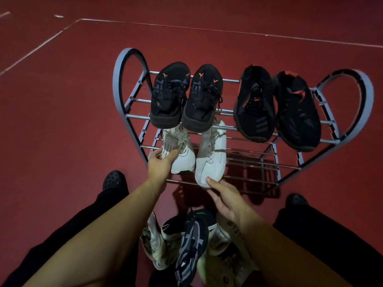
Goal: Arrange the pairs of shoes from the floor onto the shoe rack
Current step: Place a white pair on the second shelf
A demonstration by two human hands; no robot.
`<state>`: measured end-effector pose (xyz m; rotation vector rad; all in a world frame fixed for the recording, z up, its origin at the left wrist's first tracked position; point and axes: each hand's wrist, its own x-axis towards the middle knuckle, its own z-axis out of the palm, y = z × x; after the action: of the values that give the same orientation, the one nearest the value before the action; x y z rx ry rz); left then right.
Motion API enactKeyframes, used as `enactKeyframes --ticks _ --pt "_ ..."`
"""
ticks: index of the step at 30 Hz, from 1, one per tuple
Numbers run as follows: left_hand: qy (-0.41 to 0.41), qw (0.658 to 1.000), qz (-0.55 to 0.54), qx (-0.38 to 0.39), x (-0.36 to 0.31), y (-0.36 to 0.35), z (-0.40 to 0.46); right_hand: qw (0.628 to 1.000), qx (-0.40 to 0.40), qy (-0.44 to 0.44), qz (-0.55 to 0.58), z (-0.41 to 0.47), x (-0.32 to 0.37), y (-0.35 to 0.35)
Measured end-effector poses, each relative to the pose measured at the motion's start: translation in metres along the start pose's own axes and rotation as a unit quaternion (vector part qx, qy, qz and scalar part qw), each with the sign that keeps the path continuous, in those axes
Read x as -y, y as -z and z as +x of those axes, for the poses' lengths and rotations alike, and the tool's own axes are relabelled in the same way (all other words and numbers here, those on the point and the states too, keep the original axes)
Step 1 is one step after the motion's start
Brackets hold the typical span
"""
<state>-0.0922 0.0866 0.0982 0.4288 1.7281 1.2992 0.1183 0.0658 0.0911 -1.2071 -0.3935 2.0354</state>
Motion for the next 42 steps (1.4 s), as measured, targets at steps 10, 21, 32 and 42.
enactKeyframes --ticks 10,21,32,42 --pt "0.092 0.972 -0.181 0.119 0.017 0.02 -0.04 0.997 -0.059 0.041 0.004 -0.017 -0.015 -0.008" --pt "0.031 0.975 -0.188 0.111 0.005 0.025 -0.043 0.986 -0.064 0.151 -0.016 -0.018 -0.004 -0.011" --pt "0.028 0.972 -0.205 0.11 0.028 0.034 -0.045 0.989 -0.05 0.139 -0.006 0.005 0.011 -0.022" --pt "-0.01 0.984 -0.115 0.133 0.008 0.016 -0.001 0.998 -0.035 0.049 -0.023 0.025 0.017 -0.022"
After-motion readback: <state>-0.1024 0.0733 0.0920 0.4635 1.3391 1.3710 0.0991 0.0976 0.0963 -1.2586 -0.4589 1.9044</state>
